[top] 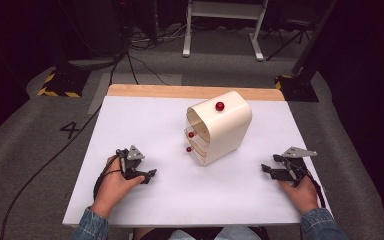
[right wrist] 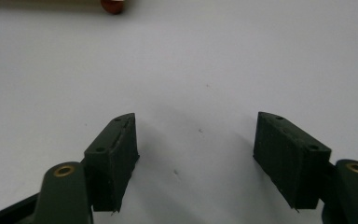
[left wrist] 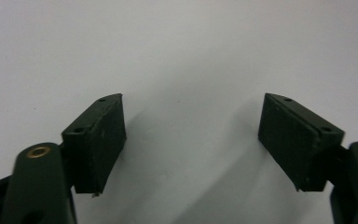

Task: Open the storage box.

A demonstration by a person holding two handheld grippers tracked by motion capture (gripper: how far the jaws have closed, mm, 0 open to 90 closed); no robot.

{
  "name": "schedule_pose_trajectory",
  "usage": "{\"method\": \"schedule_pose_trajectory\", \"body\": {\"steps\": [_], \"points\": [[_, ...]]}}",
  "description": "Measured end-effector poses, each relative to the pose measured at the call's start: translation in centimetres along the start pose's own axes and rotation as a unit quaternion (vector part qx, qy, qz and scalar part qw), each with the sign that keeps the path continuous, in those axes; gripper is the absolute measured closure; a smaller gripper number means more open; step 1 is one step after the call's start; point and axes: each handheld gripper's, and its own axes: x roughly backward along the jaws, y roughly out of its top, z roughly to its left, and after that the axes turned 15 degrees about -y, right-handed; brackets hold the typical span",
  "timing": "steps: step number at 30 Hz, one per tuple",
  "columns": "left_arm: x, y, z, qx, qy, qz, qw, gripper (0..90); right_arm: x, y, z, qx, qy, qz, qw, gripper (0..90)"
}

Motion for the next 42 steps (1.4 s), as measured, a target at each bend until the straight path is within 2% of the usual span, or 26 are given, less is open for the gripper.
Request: {"method": "schedule_pose_trajectory", "body": {"steps": [1, 2, 3, 8, 12, 16, 20, 23, 25, 29, 31, 34, 37, 40, 42], "points": [[0.0, 0.1, 0.0, -0.002, -0.001, -0.005, 1.0, 27.5, 0.0, 0.0, 0.0, 0.0, 0.0, 0.0, 1.0, 30.7], [0.0, 0.2, 0.1, -0.014, -0.001, -0.014, 0.9998, 29.7, 0.0, 0.0, 0.0, 0.0, 0.0, 0.0, 1.0, 30.7], [0.1, 0.4, 0.0, -0.014, -0.004, -0.019, 0.9997, 32.1, 0.0, 0.0, 0.0, 0.0, 0.0, 0.0, 1.0, 30.7], [0.5, 1.8, -0.9, -0.042, -0.019, -0.056, 0.9973, 33.2, 0.0, 0.0, 0.0, 0.0, 0.0, 0.0, 1.0, 30.7], [0.3, 3.1, -1.7, -0.066, -0.042, -0.085, 0.9933, 34.7, 0.0, 0.0, 0.0, 0.001, -0.001, 0.0, 1.0, 30.7], [-0.6, 4.0, -2.2, -0.095, -0.054, -0.096, 0.9893, 38.2, 0.0, 0.0, 0.0, 0.001, -0.001, 0.0, 1.0, 30.7], [-1.8, 4.7, -2.4, -0.098, -0.092, -0.119, 0.9838, 43.3, 0.0, 0.0, 0.0, 0.001, -0.001, 0.0, 1.0, 30.7], [-2.8, 5.1, -2.6, -0.111, -0.094, -0.126, 0.9814, 47.3, 0.0, 0.0, 0.0, 0.001, -0.001, 0.0, 1.0, 30.7], [-3.4, 5.4, -2.5, -0.105, -0.097, -0.13, 0.9812, 51.5, 0.0, 0.0, 0.0, 0.001, -0.001, 0.0, 1.0, 30.7], [-4.6, 6.0, -2.6, -0.092, -0.122, -0.151, 0.9766, 56.6, 0.0, 0.0, 0.0, 0.002, -0.001, 0.0, 1.0, 30.7], [-5.2, 6.2, -2.6, -0.088, -0.124, -0.144, 0.9778, 59.3, 0.0, 0.0, 0.0, 0.001, -0.001, 0.0, 1.0, 30.7], [-6.1, 6.5, -2.7, -0.081, -0.133, -0.147, 0.9768, 61.3, 0.0, 0.0, 0.0, 0.001, -0.001, 0.0, 1.0, 30.7], [-6.5, 6.8, -2.7, -0.087, -0.128, -0.135, 0.9787, 65.6, 0.0, 0.0, 0.0, 0.001, -0.001, 0.0, 1.0, 30.7], [-6.5, 7.1, -2.7, -0.083, -0.121, -0.13, 0.9807, 71.8, 0.0, 0.0, 0.0, 0.002, -0.001, 0.0, 1.0, 30.7], [-6.5, 7.2, -2.7, -0.073, -0.124, -0.126, 0.9815, 73.5, 0.0, 0.0, 0.0, 0.002, -0.001, 0.0, 1.0, 30.7]]}}
